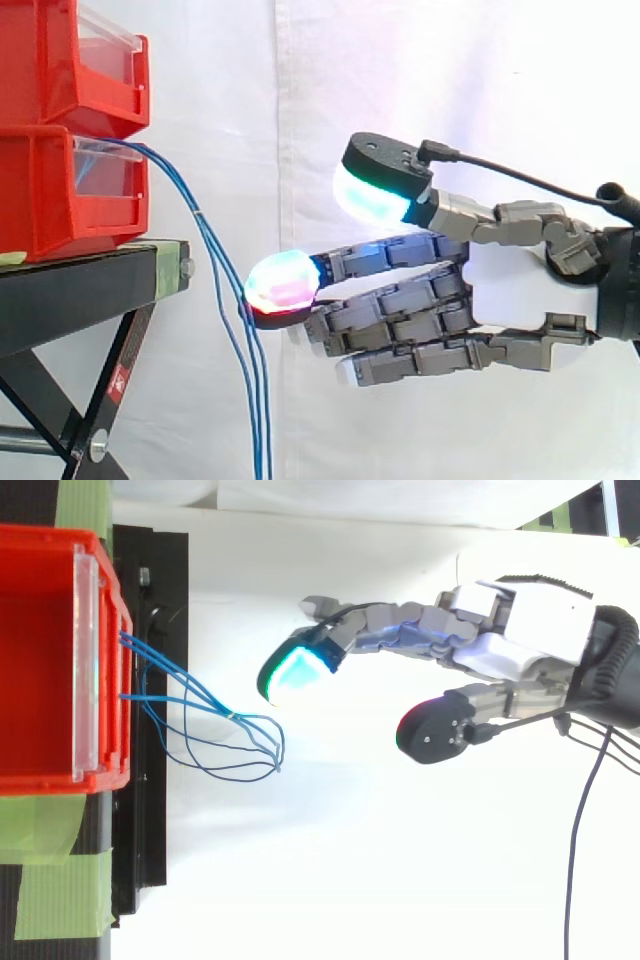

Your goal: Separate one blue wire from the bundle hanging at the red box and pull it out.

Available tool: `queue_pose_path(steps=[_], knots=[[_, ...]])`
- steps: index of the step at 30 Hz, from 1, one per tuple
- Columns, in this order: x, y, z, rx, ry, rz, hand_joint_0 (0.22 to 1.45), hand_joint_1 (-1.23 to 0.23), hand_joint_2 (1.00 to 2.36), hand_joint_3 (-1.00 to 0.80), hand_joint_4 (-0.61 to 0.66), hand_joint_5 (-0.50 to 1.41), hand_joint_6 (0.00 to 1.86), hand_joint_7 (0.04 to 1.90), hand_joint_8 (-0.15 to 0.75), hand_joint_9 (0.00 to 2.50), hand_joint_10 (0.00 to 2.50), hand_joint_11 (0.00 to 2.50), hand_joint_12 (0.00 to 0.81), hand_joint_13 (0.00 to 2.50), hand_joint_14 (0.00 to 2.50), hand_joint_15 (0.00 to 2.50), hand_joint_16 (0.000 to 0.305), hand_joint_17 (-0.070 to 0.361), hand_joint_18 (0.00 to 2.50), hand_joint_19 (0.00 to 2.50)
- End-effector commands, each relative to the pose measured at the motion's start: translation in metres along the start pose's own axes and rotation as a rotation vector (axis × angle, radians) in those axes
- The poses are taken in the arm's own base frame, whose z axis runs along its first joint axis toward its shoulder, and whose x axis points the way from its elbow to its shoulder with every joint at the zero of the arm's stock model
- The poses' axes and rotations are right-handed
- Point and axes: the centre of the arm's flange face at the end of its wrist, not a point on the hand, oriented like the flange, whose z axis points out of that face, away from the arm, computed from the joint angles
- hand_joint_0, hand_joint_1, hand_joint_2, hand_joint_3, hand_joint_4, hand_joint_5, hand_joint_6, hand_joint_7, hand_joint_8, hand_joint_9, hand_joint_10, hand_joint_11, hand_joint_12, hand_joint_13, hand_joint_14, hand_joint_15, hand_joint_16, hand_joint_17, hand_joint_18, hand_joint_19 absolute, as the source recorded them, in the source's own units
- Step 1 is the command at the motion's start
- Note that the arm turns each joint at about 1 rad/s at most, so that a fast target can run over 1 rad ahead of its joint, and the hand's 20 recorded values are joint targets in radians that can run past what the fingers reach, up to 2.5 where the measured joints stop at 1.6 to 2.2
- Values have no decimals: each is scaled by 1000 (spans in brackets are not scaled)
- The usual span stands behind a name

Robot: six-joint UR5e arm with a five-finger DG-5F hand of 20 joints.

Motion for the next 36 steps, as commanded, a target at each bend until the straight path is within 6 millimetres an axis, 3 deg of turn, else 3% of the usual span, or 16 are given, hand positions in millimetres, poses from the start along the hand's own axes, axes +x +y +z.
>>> queue_pose_path(steps=[1,12,16,23,26,36], knots=[[0,1,3,-4,-3,-43,518,-519,1000,-500,273,-252,501,679,183,0,0,0,328,0,3,118,56,125,0,333],[2,4,12,-49,-41,-174,521,-517,1000,-500,303,-234,502,758,200,0,0,0,331,0,4,122,56,125,0,324],[13,-17,25,-54,-30,-182,525,-517,1000,-500,316,-223,503,818,205,0,0,0,330,0,4,114,55,125,0,322],[30,-12,50,-129,3,-202,529,-522,1000,-500,326,-217,502,842,217,0,0,0,334,0,4,135,55,124,0,345],[34,-22,60,-126,14,-220,536,-521,1000,-500,353,-202,503,927,225,0,0,0,335,0,4,131,54,122,0,341],[37,-16,73,-152,27,-200,539,-520,1000,-500,360,-186,503,1048,235,0,0,0,337,0,4,141,54,121,0,359]])
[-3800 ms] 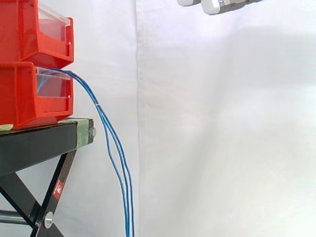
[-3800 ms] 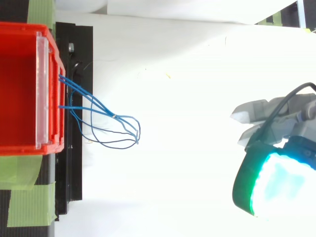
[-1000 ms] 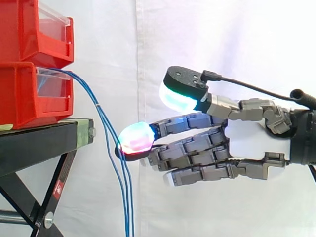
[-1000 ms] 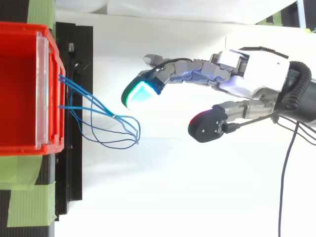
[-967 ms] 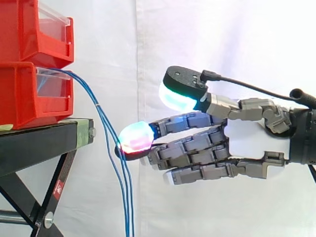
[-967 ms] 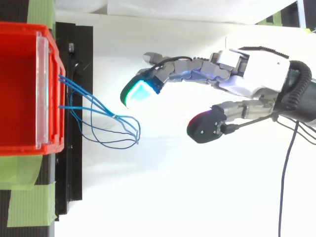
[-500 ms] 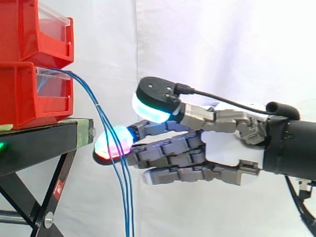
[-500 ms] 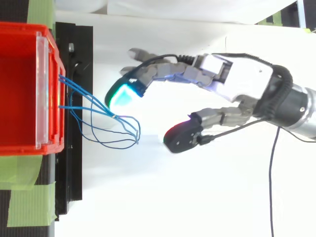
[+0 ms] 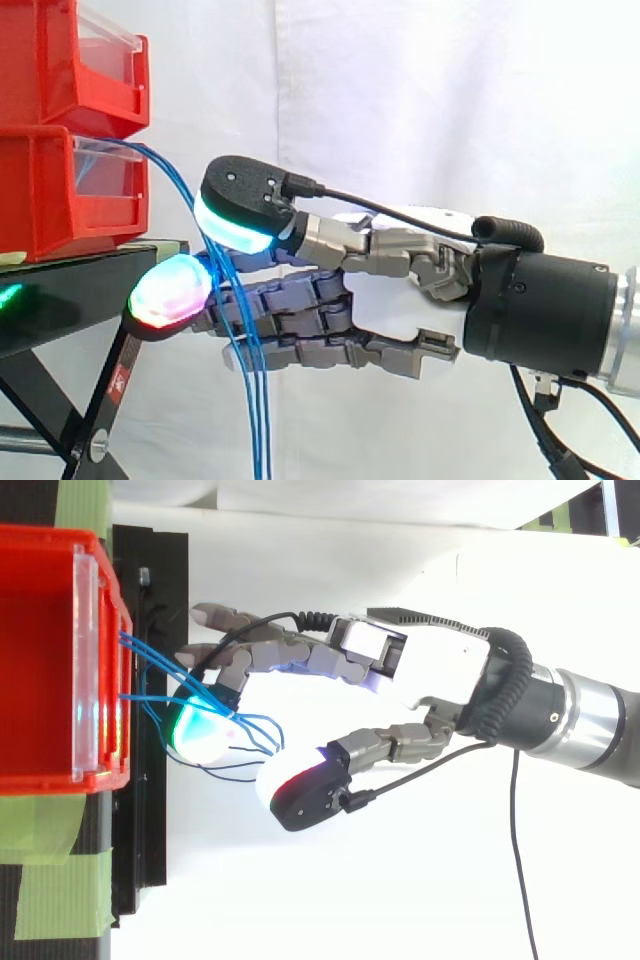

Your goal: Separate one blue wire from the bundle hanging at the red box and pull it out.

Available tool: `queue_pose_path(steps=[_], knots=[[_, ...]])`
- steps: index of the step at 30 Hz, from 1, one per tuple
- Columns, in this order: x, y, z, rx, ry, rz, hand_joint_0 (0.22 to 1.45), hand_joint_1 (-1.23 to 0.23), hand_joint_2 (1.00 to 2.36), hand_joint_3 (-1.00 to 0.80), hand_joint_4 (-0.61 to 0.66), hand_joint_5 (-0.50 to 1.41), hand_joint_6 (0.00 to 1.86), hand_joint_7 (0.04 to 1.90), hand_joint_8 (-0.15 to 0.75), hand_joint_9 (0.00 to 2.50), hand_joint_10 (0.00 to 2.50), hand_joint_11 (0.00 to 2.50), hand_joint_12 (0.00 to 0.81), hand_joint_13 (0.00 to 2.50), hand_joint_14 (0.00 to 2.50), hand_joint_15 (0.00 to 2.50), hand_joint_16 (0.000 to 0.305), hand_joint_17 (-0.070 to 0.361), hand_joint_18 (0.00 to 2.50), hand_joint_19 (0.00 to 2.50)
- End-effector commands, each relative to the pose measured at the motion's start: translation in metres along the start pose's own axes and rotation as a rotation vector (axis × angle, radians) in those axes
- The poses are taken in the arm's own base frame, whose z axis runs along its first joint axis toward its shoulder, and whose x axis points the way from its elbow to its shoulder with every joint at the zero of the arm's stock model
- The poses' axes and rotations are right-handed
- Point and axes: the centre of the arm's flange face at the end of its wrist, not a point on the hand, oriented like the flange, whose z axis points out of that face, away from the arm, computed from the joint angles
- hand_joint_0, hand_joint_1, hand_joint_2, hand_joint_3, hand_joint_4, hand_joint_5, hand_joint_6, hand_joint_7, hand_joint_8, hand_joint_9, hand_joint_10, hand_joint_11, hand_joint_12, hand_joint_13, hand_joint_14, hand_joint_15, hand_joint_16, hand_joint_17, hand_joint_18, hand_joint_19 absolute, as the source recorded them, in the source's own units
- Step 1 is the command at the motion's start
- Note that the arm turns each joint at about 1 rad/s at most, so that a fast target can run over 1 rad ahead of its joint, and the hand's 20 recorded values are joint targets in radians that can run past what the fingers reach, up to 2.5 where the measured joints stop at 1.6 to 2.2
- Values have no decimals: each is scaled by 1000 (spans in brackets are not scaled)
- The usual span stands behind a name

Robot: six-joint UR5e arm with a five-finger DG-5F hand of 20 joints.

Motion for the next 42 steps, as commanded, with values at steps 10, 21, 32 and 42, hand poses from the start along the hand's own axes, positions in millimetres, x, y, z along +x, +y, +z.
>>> queue_pose_path(steps=[10,21,32,42], knots=[[-2,5,7,-19,-4,15,547,-521,1000,-500,363,-180,502,1064,239,0,1,0,338,0,4,139,53,120,0,361],[-15,9,18,-31,-34,48,548,-520,1000,-500,359,-186,503,1020,245,0,0,0,340,0,4,149,53,120,0,372],[-34,-4,14,34,-30,44,548,-520,1000,-500,368,-183,503,1032,256,0,0,0,343,1,4,154,54,121,0,378],[-34,-4,14,25,-27,42,555,-525,1000,-500,356,-168,502,1133,260,0,0,0,344,21,5,152,53,119,0,381]])
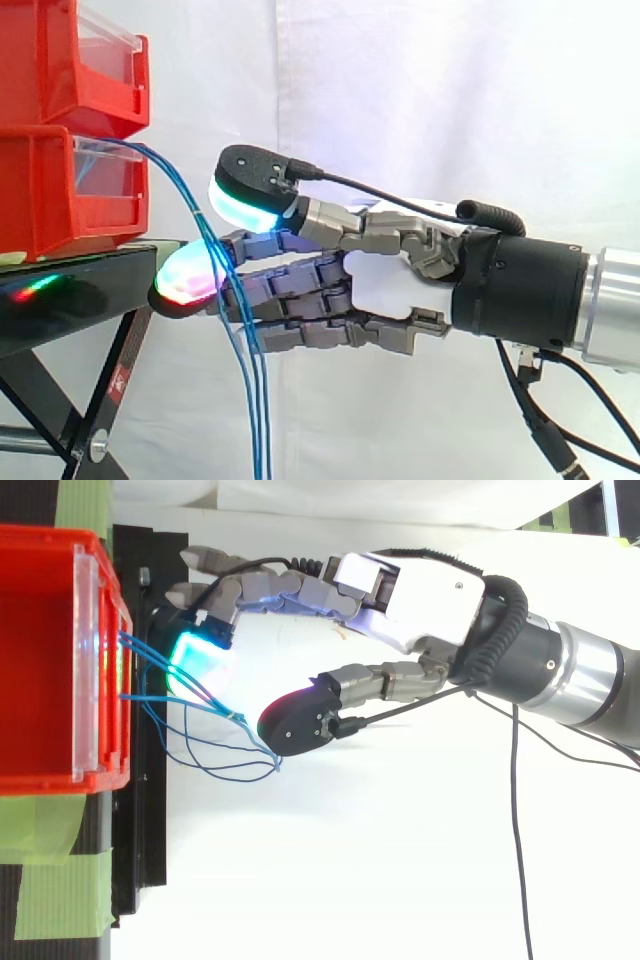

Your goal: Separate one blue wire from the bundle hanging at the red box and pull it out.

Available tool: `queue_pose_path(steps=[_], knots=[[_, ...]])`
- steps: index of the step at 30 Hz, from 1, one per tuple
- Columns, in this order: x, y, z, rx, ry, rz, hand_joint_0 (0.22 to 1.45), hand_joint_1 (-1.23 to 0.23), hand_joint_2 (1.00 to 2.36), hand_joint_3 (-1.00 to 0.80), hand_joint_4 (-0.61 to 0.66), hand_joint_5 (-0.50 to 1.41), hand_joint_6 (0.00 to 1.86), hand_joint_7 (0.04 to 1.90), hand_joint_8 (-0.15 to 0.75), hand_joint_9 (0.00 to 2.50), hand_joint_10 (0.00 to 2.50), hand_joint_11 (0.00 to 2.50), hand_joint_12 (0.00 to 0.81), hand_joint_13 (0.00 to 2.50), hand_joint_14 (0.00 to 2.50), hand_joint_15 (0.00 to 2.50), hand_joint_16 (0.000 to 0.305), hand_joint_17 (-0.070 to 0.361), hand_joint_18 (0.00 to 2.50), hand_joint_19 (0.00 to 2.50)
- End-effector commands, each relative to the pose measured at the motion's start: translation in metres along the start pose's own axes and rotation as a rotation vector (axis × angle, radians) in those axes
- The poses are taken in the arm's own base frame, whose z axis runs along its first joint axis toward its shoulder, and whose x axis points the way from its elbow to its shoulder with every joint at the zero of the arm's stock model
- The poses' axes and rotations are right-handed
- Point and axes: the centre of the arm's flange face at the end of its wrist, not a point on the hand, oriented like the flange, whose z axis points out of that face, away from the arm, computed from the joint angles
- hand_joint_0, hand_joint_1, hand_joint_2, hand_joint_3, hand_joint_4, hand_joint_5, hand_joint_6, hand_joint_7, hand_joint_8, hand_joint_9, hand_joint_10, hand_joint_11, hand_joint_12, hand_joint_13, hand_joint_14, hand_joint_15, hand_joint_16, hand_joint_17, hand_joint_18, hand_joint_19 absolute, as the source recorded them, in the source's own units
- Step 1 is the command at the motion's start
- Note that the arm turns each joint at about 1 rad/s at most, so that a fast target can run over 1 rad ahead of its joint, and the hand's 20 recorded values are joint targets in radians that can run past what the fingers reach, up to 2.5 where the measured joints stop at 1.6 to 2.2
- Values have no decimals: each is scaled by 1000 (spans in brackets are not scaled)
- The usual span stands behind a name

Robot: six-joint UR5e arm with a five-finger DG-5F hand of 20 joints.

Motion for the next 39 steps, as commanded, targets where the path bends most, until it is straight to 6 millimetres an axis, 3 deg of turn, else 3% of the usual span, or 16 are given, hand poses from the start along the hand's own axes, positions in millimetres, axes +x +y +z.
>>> queue_pose_path(steps=[1,12,39], knots=[[0,0,0,-5,2,-1,557,-526,1000,-500,357,-166,502,1137,259,0,0,0,344,23,5,149,53,119,0,382],[5,3,1,-10,5,7,569,-544,1000,-497,322,-151,500,1280,263,13,0,18,342,43,5,160,52,118,0,385],[4,8,8,-29,28,51,614,-656,1003,-458,293,-186,679,1073,261,44,0,57,337,76,5,162,51,115,33,396]])
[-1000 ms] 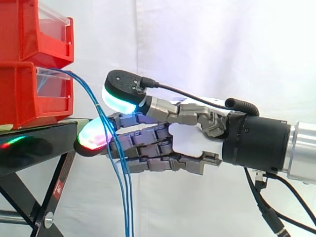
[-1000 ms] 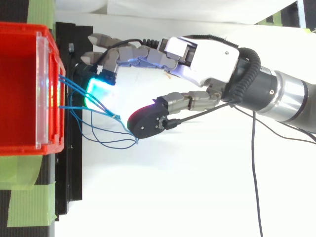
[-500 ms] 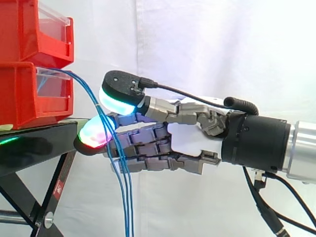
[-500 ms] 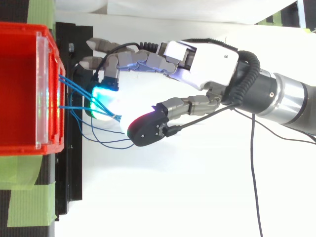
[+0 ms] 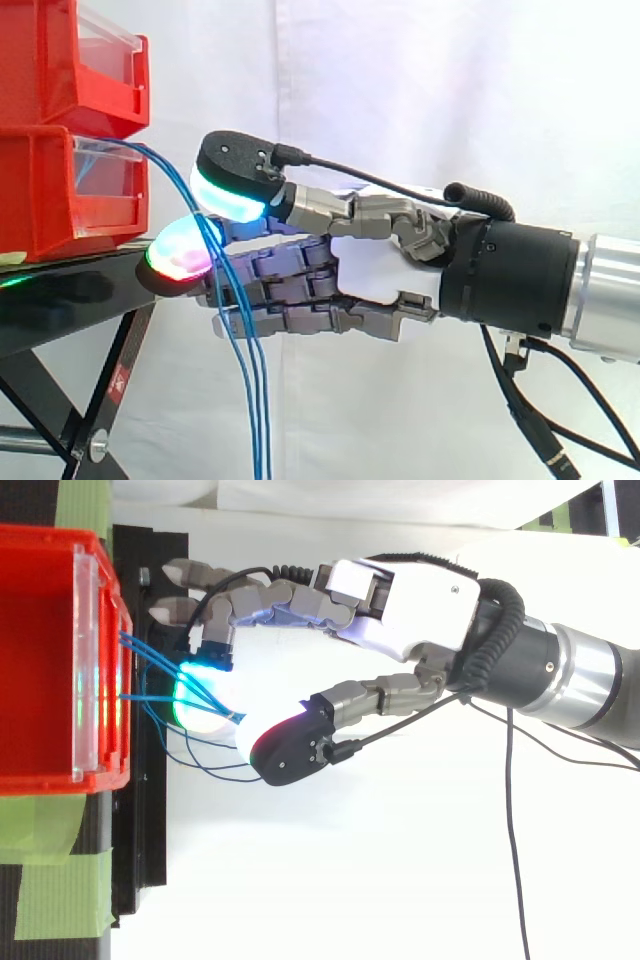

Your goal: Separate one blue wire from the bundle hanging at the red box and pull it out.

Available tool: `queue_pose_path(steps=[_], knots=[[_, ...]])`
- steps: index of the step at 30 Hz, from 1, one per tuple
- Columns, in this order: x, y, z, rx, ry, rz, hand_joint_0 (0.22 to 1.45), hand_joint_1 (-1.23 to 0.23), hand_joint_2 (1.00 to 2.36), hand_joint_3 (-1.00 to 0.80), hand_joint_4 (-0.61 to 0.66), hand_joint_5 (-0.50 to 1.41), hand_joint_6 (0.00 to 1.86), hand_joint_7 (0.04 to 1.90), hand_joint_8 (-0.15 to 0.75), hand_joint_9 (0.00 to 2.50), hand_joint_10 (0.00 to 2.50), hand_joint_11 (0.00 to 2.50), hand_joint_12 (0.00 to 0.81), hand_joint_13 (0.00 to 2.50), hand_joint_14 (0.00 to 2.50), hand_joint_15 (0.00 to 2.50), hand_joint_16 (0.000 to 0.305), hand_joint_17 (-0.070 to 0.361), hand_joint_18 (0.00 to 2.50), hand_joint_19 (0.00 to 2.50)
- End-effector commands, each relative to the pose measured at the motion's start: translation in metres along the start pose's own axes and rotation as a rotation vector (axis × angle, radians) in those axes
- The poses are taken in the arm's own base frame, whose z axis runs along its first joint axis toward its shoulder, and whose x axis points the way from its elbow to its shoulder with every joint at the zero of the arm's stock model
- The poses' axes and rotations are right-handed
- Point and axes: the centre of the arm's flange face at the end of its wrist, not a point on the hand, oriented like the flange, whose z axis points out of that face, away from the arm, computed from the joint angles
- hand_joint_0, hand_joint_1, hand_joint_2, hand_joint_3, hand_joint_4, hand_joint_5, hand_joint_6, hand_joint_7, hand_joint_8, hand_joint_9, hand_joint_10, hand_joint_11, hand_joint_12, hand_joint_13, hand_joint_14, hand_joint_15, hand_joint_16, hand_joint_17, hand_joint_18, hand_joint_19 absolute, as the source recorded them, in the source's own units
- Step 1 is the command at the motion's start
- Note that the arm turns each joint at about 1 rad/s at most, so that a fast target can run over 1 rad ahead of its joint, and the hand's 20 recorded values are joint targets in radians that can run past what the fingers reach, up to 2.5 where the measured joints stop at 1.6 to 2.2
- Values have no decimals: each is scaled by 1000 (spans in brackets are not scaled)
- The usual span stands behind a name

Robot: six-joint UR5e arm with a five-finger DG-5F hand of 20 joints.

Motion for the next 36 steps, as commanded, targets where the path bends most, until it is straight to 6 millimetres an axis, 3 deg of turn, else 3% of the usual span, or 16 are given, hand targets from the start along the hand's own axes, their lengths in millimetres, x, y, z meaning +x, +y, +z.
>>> queue_pose_path(steps=[1,4,6,7,16,36], knots=[[1,0,0,1,2,0,614,-658,1004,-456,288,-187,681,1074,260,45,0,50,337,77,5,166,51,115,35,400],[2,0,0,2,3,0,617,-694,1005,-454,288,-174,666,1127,273,97,0,17,348,127,4,132,52,117,113,353],[3,0,-1,3,5,0,618,-664,1004,-447,279,-193,725,1017,261,52,0,58,338,83,5,161,51,114,48,396],[3,0,-1,3,5,-2,621,-695,1006,-435,278,-179,696,1099,273,102,0,12,347,129,4,133,52,117,114,352],[3,0,-1,3,3,0,631,-674,1012,-357,289,-191,760,1046,275,116,0,34,348,136,4,139,51,116,120,354],[0,0,1,-1,-1,0,590,-615,1008,-409,279,-192,723,1065,290,147,0,74,352,135,5,144,52,117,113,368]])
